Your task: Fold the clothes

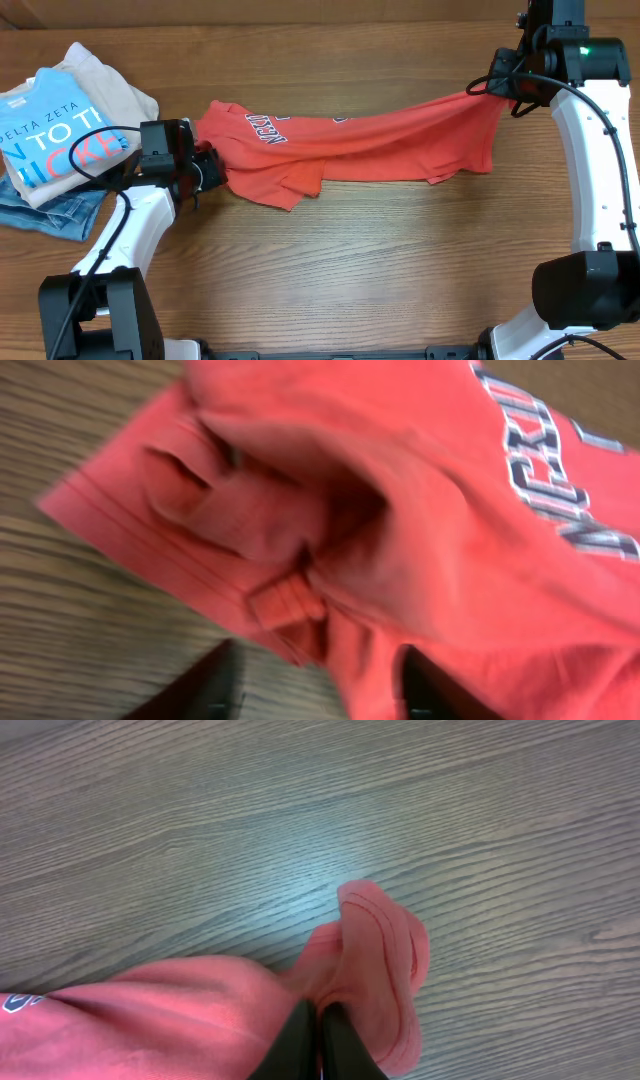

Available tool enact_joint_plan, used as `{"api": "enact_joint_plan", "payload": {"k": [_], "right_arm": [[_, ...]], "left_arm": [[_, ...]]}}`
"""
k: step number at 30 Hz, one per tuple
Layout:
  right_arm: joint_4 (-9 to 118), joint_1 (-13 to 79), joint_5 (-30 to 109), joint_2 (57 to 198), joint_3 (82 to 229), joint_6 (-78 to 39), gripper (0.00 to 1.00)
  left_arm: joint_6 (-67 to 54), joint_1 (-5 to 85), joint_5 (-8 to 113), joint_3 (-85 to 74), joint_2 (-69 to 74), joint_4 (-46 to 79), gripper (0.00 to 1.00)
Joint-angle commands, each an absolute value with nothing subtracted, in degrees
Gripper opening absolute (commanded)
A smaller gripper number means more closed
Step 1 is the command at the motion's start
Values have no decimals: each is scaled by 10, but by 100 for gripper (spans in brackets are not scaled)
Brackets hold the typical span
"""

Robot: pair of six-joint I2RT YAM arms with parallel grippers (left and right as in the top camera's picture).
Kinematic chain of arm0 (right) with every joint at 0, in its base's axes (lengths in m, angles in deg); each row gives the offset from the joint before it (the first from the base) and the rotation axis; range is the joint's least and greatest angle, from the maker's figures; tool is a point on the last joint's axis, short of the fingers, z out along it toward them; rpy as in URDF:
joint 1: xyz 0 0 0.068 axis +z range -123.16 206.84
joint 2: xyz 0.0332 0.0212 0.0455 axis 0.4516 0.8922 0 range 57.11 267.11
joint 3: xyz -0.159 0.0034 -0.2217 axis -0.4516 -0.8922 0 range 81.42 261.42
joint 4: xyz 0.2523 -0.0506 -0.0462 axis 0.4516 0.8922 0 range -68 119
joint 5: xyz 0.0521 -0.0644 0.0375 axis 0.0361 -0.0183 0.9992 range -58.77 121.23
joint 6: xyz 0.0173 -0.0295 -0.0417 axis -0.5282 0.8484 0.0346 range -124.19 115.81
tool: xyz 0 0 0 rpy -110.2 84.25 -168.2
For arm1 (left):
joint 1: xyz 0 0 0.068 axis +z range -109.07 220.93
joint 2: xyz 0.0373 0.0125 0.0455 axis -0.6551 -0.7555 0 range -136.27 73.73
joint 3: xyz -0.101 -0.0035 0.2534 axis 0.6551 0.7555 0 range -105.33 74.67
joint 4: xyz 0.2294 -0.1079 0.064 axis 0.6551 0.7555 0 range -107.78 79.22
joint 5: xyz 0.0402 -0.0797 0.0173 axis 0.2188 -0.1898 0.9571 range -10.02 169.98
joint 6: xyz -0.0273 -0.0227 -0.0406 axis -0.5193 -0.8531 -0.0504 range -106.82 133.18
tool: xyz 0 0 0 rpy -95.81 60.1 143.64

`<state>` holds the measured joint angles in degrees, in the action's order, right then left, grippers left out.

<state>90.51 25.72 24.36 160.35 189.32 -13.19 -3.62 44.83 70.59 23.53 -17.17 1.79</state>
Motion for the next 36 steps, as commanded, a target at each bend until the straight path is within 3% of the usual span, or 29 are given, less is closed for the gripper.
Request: {"api": "enact_joint_plan", "payload": {"k": [1,2,9,14,25,36], "right_arm": [[900,255,234,1591,1901,-134,4],[900,255,234,1591,1901,-134,4],[900,255,235,1591,1901,-134,4],[899,255,235,1591,1901,-134,4],[897,255,235,1595,1901,-134,4],[896,255,235,1595,1901,-134,4]], "left_arm": [[-38,416,681,232,-175,28,44],[-35,400,684,232,-186,21,56],[-38,372,701,232,-260,-5,51],[-38,372,739,232,-263,-12,55],[-31,372,758,197,-152,19,57],[-31,372,761,200,-246,39,56]]}}
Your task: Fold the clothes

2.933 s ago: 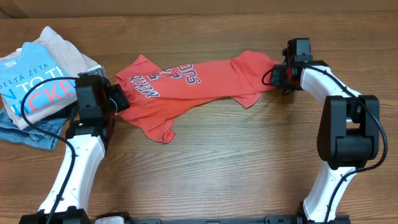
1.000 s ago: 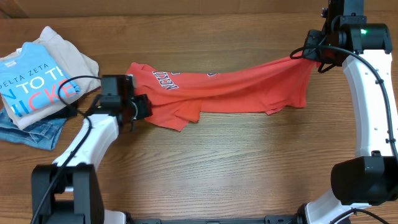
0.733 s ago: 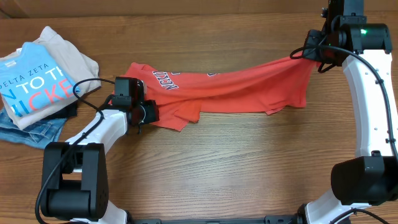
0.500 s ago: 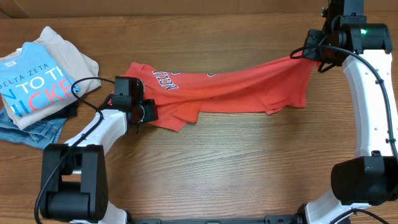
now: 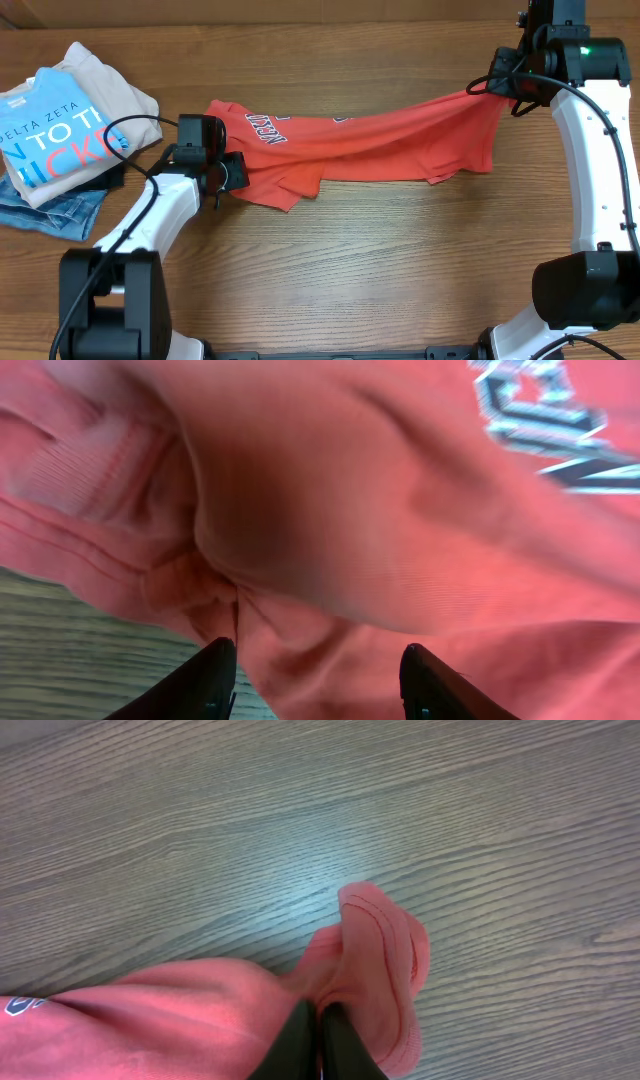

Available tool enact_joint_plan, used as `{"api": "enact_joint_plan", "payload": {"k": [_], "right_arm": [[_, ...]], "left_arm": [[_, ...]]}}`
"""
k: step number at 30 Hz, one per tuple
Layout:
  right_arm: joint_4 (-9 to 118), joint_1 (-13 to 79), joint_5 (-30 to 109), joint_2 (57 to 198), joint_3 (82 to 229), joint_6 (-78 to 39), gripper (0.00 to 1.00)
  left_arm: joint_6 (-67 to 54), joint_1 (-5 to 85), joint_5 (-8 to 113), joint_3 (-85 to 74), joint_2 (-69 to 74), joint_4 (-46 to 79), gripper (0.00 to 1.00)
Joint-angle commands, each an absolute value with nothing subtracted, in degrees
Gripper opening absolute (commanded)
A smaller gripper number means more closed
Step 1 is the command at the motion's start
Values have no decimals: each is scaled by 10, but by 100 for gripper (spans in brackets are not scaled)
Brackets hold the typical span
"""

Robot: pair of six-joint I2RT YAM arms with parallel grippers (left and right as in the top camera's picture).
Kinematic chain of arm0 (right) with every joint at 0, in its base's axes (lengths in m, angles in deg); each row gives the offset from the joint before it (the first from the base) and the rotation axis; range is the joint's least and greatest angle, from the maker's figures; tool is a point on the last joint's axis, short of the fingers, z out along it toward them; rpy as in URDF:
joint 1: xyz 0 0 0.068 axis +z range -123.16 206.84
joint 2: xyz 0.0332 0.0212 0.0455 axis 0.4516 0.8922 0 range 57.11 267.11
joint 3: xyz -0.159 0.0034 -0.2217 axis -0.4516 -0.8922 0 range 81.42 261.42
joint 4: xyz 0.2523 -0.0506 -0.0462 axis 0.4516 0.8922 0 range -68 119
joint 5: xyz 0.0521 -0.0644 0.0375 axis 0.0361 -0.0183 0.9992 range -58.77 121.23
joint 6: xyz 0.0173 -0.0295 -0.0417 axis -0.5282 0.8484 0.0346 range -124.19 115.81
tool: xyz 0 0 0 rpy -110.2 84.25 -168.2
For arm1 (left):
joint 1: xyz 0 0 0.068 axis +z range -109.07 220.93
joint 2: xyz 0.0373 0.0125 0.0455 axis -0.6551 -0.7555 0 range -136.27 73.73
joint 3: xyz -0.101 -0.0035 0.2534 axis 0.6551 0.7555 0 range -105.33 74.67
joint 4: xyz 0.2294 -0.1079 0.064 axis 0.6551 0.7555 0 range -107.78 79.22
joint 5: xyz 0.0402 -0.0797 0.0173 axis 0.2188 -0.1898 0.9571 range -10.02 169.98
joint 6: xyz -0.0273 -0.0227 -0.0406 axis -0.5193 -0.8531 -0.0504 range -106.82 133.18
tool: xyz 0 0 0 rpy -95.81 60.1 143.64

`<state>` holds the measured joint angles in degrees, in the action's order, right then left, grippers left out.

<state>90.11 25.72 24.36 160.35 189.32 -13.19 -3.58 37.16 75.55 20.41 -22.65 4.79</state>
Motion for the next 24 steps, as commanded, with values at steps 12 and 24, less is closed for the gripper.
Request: {"api": "enact_joint_plan", "payload": {"k": [12,24], "right_arm": [[896,255,235,1595,1901,-134,4],[896,255,235,1595,1901,-134,4]], "left_arm": [[-27,371,754,200,-299,-30,40],[-27,372,722,196,-254,-16,35]]}}
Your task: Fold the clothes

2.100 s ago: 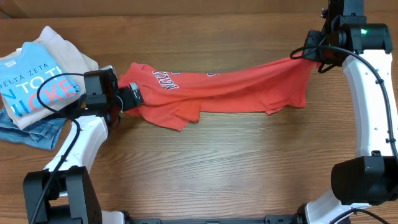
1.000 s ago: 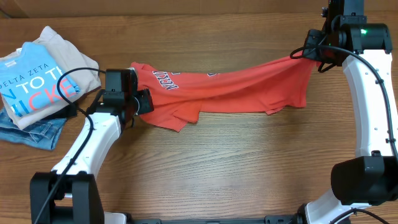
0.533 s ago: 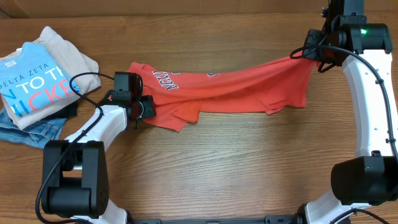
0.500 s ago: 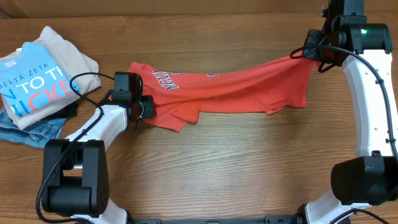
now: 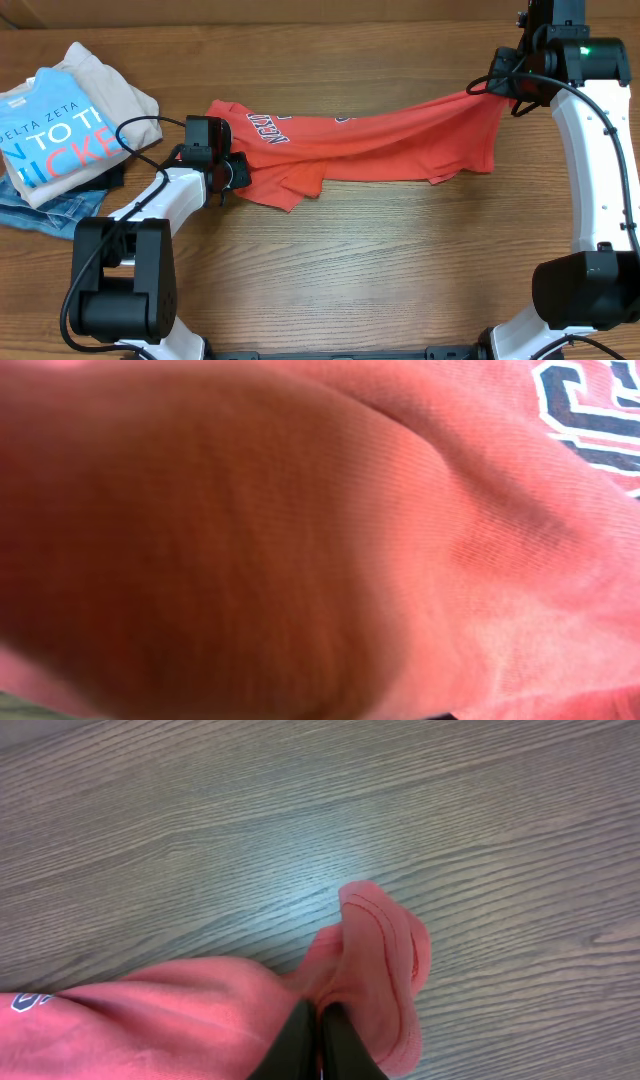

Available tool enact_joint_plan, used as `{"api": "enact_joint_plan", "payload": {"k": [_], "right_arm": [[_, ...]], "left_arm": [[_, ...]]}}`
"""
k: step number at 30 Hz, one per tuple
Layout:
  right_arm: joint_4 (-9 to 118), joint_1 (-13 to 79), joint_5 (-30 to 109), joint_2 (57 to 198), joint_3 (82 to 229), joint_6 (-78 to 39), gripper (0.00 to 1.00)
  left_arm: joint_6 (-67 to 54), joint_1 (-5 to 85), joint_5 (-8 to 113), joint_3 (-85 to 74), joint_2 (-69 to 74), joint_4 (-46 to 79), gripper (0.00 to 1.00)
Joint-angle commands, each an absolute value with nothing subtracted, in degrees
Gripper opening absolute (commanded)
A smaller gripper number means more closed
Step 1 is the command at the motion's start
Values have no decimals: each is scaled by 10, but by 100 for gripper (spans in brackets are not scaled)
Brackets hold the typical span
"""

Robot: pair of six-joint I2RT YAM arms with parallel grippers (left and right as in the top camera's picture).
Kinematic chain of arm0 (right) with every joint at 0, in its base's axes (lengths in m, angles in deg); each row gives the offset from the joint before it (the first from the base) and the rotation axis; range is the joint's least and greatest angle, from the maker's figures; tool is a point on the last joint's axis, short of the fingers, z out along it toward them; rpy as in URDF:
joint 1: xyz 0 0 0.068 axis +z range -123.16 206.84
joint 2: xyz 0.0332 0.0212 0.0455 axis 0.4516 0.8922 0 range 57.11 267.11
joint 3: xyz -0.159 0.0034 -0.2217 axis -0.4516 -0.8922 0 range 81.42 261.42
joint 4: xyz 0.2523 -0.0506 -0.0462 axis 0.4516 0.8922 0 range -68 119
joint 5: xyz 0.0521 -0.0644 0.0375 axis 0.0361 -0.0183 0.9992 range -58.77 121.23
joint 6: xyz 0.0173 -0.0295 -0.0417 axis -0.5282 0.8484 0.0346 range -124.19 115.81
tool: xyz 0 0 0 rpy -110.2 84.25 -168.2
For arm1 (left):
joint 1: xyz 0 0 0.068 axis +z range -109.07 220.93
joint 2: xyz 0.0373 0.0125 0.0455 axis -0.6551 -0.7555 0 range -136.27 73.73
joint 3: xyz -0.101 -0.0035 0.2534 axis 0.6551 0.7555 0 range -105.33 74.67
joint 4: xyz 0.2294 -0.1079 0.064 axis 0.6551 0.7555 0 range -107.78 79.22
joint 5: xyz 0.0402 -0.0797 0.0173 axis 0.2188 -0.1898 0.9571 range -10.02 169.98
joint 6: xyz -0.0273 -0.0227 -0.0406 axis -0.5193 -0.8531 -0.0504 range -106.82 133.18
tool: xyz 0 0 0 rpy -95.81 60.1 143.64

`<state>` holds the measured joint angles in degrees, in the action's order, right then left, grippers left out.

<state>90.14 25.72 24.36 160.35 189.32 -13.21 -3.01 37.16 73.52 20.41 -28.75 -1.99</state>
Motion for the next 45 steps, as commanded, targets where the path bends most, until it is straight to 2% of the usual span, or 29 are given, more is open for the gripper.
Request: {"api": "enact_joint_plan", "payload": {"k": [1,9,14,17,18,19,21,23,30,32,33,34,35,39,45], "right_arm": [[896,255,235,1595,1901,-134,4],[896,255,235,1595,1901,-134,4],[896,255,235,1595,1901,-134,4],[896,255,235,1595,1901,-134,4],[896,255,235,1595,1901,-134,4],[896,255,235,1595,1901,-134,4],[896,255,235,1595,1901,-134,4],[896,255,235,1595,1901,-134,4],[896,255,235,1595,1901,-134,4],[897,255,235,1595,1901,-134,4],[897,255,235,1595,1901,-134,4],[897,255,235,1595,1901,-134,4],[898,255,235,1595,1901,-134,4],[898,255,235,1595,1901,-134,4],[910,255,243,1583,1903,-134,4]], "left_arm": [[-27,372,722,196,-251,-16,36],[-27,371,722,196,-252,-9,37],[-27,371,725,203,-255,-9,34],[-27,371,725,204,-261,-13,24],[-27,372,726,204,-261,-14,15],[-27,371,729,204,-261,-14,10],[-27,371,729,204,-261,-13,13],[-27,371,729,205,-261,-13,22],[-27,371,748,214,-278,-16,23],[-27,372,749,214,-282,-16,22],[-27,372,752,214,-282,-16,18],[-27,371,761,214,-282,-16,9],[-27,372,762,214,-282,-16,4],[-26,372,761,205,-267,-10,4],[-24,372,761,122,-115,118,4]]}}
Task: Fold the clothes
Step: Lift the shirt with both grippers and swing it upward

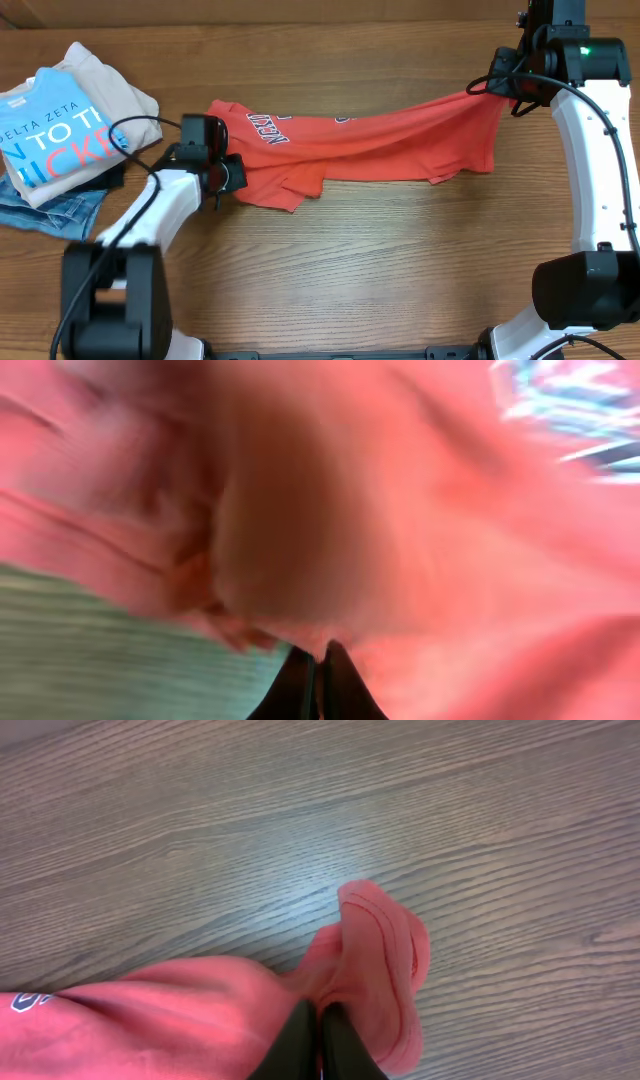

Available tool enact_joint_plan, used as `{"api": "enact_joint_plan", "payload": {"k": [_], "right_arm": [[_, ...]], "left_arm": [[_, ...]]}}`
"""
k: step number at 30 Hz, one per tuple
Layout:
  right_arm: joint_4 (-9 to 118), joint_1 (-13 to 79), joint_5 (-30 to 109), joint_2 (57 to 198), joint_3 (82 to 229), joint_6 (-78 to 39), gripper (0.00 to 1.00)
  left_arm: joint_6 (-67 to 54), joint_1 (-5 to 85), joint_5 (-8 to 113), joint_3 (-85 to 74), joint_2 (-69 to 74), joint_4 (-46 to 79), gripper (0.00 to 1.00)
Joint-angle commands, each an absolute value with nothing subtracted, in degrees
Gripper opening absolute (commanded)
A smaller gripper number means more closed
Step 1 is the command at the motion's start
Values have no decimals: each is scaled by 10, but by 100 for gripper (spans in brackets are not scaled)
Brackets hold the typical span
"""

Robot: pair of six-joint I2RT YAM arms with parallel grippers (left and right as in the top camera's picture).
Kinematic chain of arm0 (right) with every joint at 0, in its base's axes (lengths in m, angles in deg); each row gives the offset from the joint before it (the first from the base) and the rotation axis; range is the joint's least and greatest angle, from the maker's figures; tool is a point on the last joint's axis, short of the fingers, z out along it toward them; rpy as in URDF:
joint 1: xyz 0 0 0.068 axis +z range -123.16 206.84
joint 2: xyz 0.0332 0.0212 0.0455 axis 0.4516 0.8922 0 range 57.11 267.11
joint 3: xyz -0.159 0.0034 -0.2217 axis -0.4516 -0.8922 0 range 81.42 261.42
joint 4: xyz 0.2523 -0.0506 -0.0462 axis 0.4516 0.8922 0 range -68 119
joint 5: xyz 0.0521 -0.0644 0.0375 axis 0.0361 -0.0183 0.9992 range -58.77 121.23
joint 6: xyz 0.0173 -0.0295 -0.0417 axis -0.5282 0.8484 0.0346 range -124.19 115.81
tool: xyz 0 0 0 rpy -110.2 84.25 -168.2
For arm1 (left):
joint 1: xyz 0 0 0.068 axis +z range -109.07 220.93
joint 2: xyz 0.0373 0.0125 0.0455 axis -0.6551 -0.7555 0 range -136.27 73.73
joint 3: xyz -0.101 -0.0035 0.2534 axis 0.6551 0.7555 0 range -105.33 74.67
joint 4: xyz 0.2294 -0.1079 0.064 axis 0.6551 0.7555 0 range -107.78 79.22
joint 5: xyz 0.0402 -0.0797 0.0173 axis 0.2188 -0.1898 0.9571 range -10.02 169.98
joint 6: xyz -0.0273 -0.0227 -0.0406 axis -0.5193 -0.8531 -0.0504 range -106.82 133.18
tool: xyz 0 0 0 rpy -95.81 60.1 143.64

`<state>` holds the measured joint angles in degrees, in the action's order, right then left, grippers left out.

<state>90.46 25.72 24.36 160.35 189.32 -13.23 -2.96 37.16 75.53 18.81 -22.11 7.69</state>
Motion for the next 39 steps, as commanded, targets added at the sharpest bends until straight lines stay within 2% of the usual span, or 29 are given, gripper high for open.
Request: {"api": "enact_joint_plan", "payload": {"k": [1,4,11,19,23,29,31,33,35,39], "right_arm": [[914,255,244,1575,1903,-134,4],[939,255,244,1535,1908,-134,4],[994,255,244,1420,1910,-146,4],[988,255,244,1268,1910,-147,4],[952,255,244,1229,1910,-147,4],[943,255,255,1341,1910,-147,4],[926,255,271,1433,1910,-147,4],[865,255,276,1526,1910,-147,4],[772,256,293,1590,1910,-148,4],[657,250,329,1595,1941,-193,4]], "left_arm": [[-23,372,761,104,-85,144,4],[-3,375,764,37,22,220,4],[-3,450,765,-58,187,278,4],[5,489,771,-173,258,377,4],[2,489,763,-185,254,386,4],[3,489,697,-161,130,385,4],[3,487,680,-161,29,365,4],[3,487,661,-161,-81,289,4],[-5,487,638,-164,-178,154,4],[-75,501,581,-245,-249,17,4]]}}
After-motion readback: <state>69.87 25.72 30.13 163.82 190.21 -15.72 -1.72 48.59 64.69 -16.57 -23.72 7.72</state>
